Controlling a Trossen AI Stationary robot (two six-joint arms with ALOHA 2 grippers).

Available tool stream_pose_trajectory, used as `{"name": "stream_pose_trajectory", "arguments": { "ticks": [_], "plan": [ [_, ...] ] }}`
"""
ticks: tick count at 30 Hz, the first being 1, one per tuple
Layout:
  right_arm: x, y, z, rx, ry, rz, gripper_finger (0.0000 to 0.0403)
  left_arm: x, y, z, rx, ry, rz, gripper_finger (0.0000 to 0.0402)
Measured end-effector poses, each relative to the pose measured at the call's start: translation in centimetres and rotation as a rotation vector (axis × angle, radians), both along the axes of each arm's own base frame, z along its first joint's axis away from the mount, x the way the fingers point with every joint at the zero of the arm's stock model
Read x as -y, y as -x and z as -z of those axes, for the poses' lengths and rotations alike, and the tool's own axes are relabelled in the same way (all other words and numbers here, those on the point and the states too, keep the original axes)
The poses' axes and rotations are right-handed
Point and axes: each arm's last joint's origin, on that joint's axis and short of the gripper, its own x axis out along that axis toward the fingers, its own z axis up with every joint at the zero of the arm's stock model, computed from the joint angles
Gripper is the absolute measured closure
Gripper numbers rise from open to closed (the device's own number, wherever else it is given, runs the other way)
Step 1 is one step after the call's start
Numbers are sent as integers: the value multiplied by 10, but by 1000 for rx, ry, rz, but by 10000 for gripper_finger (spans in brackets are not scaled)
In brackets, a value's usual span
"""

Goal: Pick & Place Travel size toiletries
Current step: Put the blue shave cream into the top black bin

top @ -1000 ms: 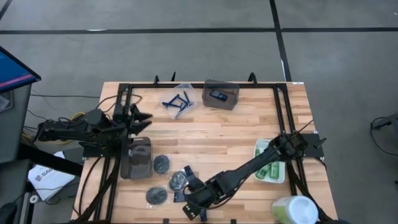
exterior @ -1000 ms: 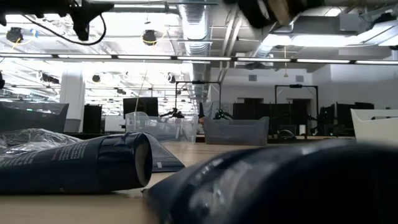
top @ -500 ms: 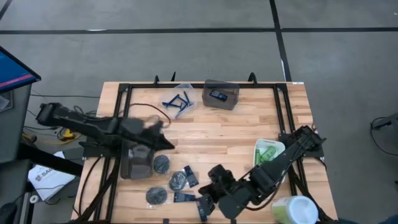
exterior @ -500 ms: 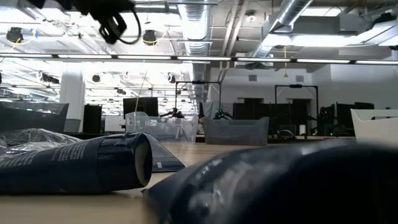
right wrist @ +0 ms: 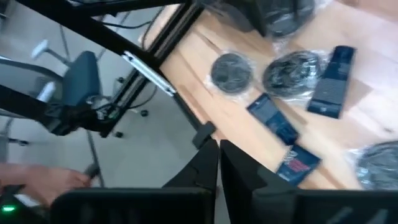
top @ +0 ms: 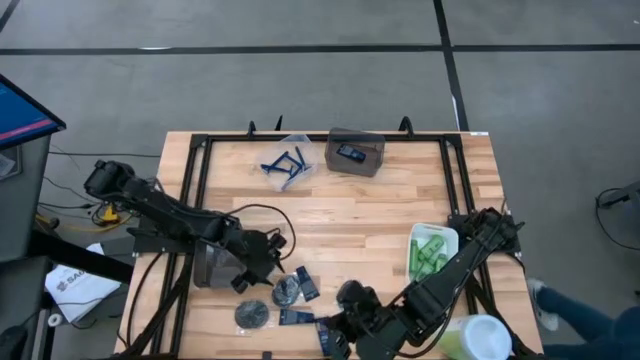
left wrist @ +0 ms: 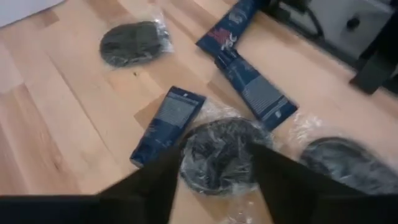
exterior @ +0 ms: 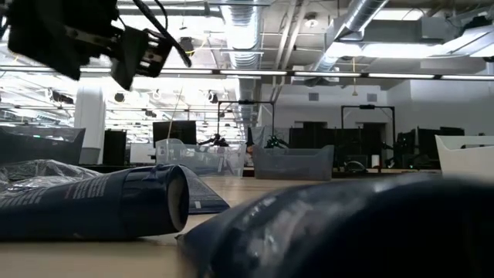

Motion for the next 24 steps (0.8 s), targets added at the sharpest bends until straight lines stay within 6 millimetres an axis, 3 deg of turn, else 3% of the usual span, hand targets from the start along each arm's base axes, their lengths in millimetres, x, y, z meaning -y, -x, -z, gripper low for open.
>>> {"name": "stream_pose_trajectory", "arguments": {
  "ticks": [4,8,24],
  "plan": [
    [-4,-2,2,9,-34,13,390,-2,-10,9,42,-91,7,115],
    [-6,-1,3,10,-64,29,392,-9,-22,16,78,-93,-33,73],
    [-7,-3,1,30,-105,52,392,-46,-55,60,70,5,65,81]
  ]
}}
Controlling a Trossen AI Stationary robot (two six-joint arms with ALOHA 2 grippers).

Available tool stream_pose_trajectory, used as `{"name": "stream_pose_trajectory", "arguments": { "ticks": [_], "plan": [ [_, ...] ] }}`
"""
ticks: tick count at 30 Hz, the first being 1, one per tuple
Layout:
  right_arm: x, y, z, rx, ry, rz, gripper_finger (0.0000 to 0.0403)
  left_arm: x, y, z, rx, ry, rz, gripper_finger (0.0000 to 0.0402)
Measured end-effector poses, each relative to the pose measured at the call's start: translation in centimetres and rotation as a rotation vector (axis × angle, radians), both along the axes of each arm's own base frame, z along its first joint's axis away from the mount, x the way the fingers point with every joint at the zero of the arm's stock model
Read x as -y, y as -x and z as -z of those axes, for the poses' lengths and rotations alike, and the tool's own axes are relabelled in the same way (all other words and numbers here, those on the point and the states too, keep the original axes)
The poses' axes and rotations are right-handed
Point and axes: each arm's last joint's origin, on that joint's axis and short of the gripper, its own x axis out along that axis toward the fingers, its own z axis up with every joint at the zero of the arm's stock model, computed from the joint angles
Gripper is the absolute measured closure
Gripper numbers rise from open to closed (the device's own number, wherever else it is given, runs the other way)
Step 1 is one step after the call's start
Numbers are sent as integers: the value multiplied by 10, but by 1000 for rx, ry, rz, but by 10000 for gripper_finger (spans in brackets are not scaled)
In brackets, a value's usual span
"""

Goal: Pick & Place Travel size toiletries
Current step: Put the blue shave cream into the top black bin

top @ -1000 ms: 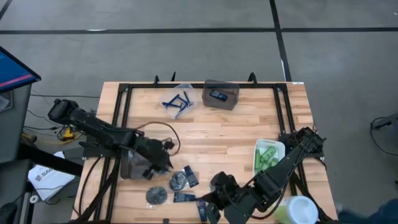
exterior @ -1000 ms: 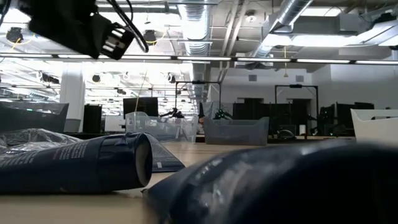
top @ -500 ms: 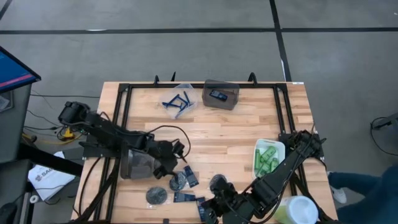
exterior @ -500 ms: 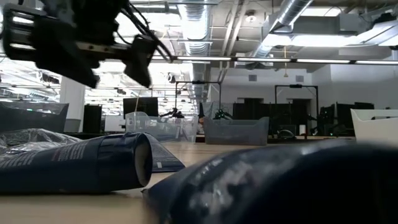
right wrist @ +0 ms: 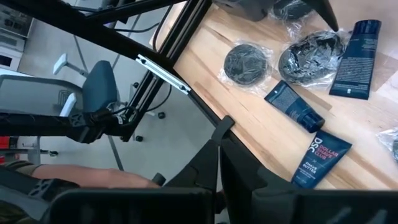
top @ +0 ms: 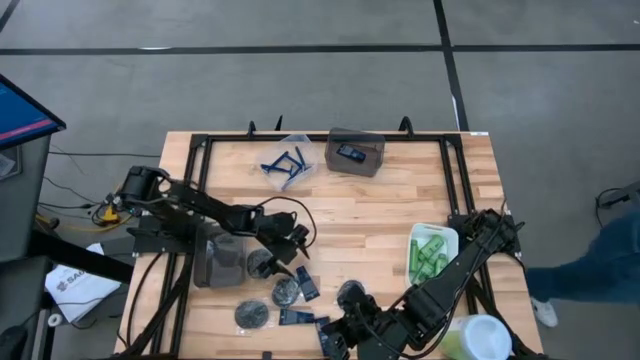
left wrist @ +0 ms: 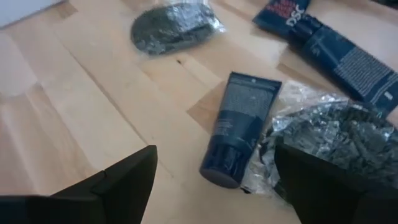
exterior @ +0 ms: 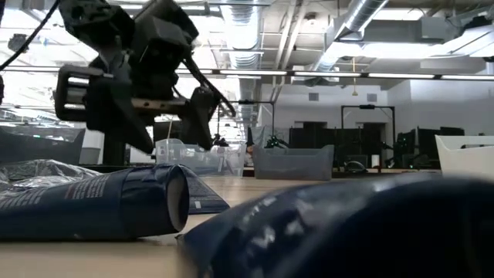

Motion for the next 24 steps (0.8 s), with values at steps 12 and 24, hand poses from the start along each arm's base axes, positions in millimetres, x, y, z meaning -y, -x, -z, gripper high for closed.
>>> {"name": "stream_pose_trajectory", "arguments": {
  "ticks": [12,24],
  "plan": [
    [6,-4,1,-6,6,15,392,1,-6,27,-37,10,54,82],
    [8,-6,1,-6,7,23,392,-7,-8,32,-36,27,67,161]
  ]
}}
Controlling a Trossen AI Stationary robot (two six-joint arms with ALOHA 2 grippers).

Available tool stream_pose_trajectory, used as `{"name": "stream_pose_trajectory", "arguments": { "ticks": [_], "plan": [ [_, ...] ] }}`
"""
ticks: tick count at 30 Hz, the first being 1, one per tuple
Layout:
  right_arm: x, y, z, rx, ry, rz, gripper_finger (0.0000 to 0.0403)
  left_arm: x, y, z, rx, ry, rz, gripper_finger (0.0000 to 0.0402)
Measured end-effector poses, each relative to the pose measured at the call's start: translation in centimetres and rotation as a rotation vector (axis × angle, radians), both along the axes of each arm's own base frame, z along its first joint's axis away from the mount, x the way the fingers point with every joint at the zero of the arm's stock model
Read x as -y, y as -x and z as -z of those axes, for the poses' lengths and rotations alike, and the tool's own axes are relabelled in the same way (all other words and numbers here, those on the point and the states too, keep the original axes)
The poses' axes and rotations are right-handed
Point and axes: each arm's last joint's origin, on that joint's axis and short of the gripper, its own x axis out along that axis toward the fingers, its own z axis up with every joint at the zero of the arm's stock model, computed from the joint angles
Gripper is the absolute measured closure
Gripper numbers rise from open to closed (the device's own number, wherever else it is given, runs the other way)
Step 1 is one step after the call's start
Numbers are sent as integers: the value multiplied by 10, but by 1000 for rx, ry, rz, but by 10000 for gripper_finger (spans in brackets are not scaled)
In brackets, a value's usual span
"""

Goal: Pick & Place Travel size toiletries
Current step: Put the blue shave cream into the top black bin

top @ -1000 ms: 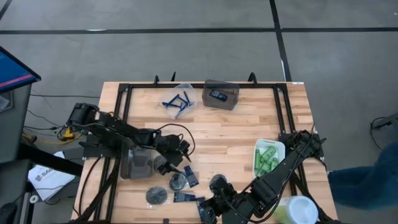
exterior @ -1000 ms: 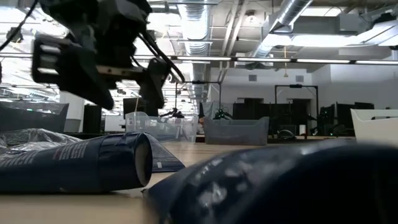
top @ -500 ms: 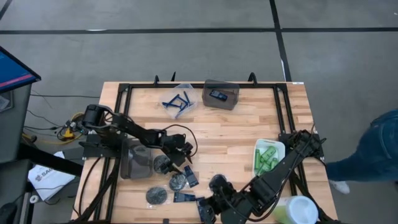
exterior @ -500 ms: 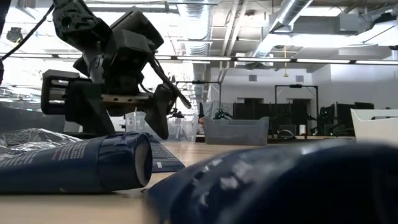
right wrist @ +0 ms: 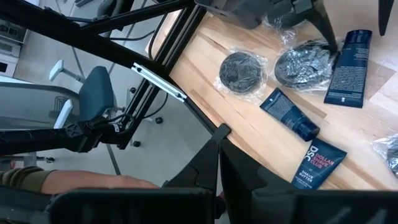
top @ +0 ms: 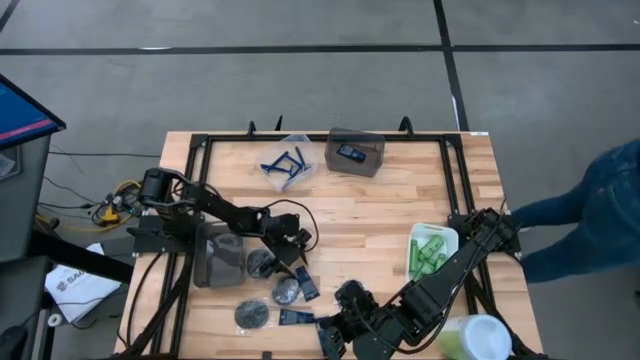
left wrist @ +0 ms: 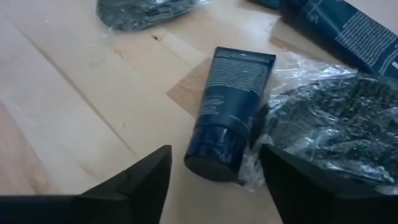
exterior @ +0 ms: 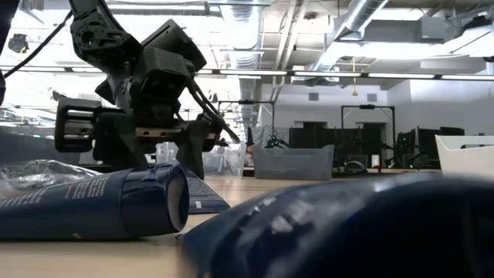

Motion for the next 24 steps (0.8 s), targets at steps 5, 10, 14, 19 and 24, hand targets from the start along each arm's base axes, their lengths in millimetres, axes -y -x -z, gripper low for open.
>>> {"name": "stream_pose_trajectory", "arguments": {
  "ticks": [5,10,14,19,24],
  "plan": [
    [0,0,0,0,1,0,392,-4,-1,-3,15,7,-10,206],
    [0,0,0,0,2,-1,392,-5,-1,-4,24,13,-3,245],
    [0,0,0,0,2,-2,392,-4,-1,-4,28,14,4,268],
    [1,-1,0,1,16,-10,393,-4,-2,-5,39,14,5,287],
    [2,-2,0,1,17,-7,393,-4,-2,-9,49,21,-2,310]
  ]
}}
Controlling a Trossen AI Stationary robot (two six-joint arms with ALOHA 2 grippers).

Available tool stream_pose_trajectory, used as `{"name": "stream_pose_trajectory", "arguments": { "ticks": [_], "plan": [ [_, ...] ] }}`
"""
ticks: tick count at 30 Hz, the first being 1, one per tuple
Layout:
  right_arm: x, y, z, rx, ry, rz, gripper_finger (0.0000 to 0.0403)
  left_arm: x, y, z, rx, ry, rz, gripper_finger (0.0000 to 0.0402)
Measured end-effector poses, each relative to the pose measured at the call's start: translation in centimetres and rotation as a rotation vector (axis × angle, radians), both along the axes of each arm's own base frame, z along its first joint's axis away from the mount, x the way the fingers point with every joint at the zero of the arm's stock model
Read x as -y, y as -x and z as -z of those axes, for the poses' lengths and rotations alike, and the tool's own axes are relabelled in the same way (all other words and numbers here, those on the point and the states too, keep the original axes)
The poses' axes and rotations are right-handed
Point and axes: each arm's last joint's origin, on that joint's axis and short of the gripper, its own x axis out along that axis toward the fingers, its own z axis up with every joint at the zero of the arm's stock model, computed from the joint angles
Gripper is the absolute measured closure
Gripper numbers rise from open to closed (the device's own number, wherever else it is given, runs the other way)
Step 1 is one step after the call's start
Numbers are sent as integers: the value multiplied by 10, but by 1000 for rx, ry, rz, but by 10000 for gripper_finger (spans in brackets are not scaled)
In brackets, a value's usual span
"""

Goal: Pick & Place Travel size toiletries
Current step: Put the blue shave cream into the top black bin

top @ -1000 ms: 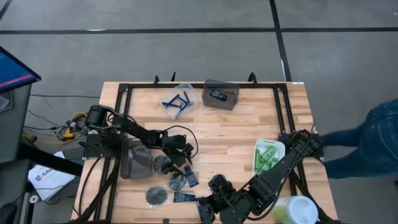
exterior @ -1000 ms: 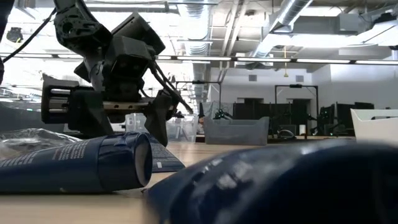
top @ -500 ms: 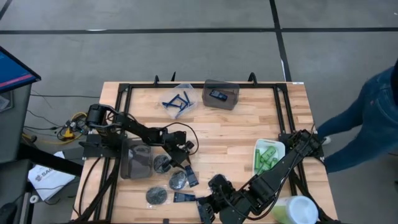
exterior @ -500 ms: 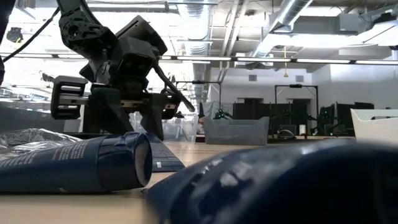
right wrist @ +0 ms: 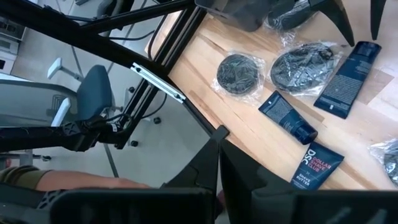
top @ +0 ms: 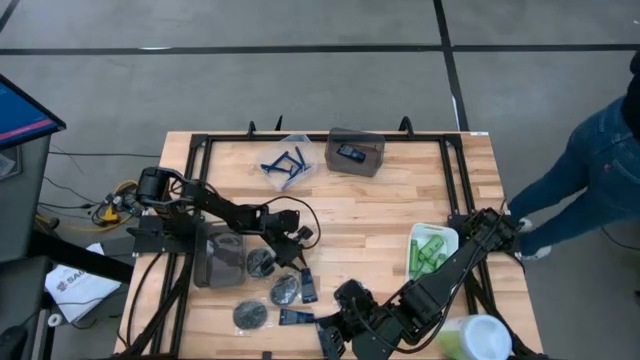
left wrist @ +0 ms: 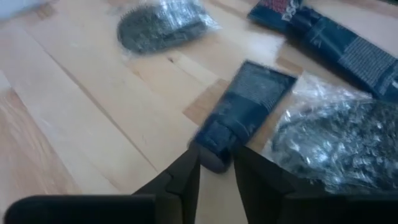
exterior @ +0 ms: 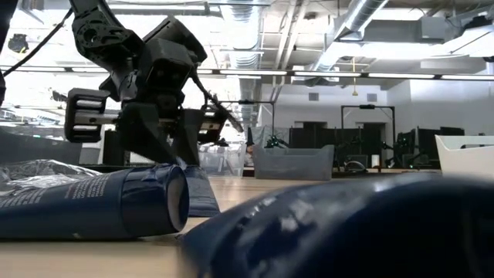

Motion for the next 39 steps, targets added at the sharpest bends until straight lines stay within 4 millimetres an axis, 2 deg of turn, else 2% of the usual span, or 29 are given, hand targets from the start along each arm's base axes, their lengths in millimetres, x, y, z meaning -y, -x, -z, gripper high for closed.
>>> {"name": "stream_pose_trajectory", "arguments": {
  "ticks": [6,10,24,33,39],
  "plan": [
    [0,0,0,0,4,-2,393,-3,0,-1,4,0,-13,341],
    [0,0,0,0,4,-2,393,-5,-1,-2,30,-20,4,335],
    [0,0,0,0,6,-4,393,-1,-12,-19,164,6,4,213],
    [0,0,0,0,18,-15,393,8,-9,-19,171,31,113,137],
    [0,0,0,0,18,-14,393,9,-9,-14,147,31,117,111]
  ]
}}
